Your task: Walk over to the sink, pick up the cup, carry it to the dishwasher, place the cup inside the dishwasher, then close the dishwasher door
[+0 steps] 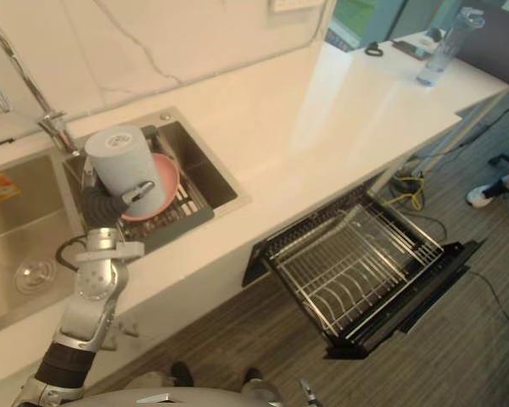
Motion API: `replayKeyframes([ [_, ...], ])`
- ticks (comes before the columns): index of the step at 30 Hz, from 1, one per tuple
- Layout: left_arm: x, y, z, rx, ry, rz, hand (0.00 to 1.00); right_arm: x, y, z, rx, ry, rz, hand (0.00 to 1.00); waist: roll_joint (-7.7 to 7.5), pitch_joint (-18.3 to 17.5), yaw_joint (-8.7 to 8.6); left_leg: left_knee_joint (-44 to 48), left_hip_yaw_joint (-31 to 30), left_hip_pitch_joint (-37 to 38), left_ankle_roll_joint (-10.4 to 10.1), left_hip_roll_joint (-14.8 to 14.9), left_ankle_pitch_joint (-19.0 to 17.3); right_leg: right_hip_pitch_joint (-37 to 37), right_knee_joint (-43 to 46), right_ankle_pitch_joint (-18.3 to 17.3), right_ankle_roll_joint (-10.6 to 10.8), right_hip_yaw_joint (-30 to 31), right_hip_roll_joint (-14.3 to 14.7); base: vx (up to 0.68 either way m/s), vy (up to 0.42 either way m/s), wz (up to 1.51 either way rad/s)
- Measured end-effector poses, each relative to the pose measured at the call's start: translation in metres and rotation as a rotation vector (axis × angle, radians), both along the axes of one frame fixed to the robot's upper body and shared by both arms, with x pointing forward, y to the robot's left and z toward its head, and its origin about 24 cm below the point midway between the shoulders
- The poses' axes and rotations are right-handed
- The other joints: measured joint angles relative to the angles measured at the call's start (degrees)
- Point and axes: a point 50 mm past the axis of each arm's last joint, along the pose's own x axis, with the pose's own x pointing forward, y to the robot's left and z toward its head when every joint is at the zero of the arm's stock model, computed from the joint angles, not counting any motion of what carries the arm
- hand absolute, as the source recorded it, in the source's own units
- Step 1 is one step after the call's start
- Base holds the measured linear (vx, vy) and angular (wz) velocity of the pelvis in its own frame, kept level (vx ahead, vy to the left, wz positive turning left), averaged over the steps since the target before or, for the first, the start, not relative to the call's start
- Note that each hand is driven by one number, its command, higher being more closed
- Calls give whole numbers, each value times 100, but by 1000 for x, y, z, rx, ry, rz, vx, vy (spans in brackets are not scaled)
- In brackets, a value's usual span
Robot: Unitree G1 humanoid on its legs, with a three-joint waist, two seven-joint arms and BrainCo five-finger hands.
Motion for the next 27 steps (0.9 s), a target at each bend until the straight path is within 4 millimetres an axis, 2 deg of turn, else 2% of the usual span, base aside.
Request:
replayKeyframes([
  [5, 0, -1, 0, 10, 5, -18, 100, 0, -8, 2, -52, -14, -12, 0, 42, 29, -13, -61, -21, 4, -23, 12, 66, 64, -217, 95, -16, -17, 52, -84, -21, -1],
  [9, 0, -2, 0, -28, 1, -32, 100, -1, -13, 4, -91, -33, -73, 0, 48, 65, -186, -342, -113, 74, -13, -113, 271, 119, -318, 195, -43, -132, 30, -30, 2, 15],
  [11, 2, -3, 5, -53, -29, -43, 100, -3, -20, 7, -139, -44, -175, 0, 72, 102, -240, -454, -110, 141, -1, -156, 348, 159, -371, 232, -44, -118, 27, -8, 1, 4],
  [15, 7, -3, 15, -101, -82, -46, 100, -6, -29, 10, -199, -66, -270, 0, 91, 142, -309, -553, 60, 333, -21, -156, 351, 223, -384, 242, -47, 56, 31, 1, 4, -21],
  [19, 12, -4, 27, -150, -145, -31, 100, -3, -39, 17, -263, -118, -331, 0, 134, 183, -527, -637, 356, 509, -86, -141, 310, 208, -389, 258, -59, 345, 38, 18, 11, -42],
  [23, 25, 1, 35, -185, -158, 47, 100, 8, -59, 38, -393, -284, -361, 0, 177, 219, -690, -640, 693, 637, -142, -91, 227, 133, -398, 259, -73, 696, 72, 32, 8, -50],
  [26, 34, 12, 40, -223, -166, 129, 100, 28, -78, 65, -508, -440, -377, 0, 160, 233, -836, -642, 868, 657, -173, -43, 201, 10, -401, 292, -103, 908, 110, 62, -22, -47],
  [27, 35, 16, 41, -243, -167, 150, 100, 38, -85, 79, -544, -542, -388, 0, 148, 240, -883, -636, 850, 690, -172, -26, 200, -1, -400, 332, -96, 994, 139, 98, -60, -43],
])
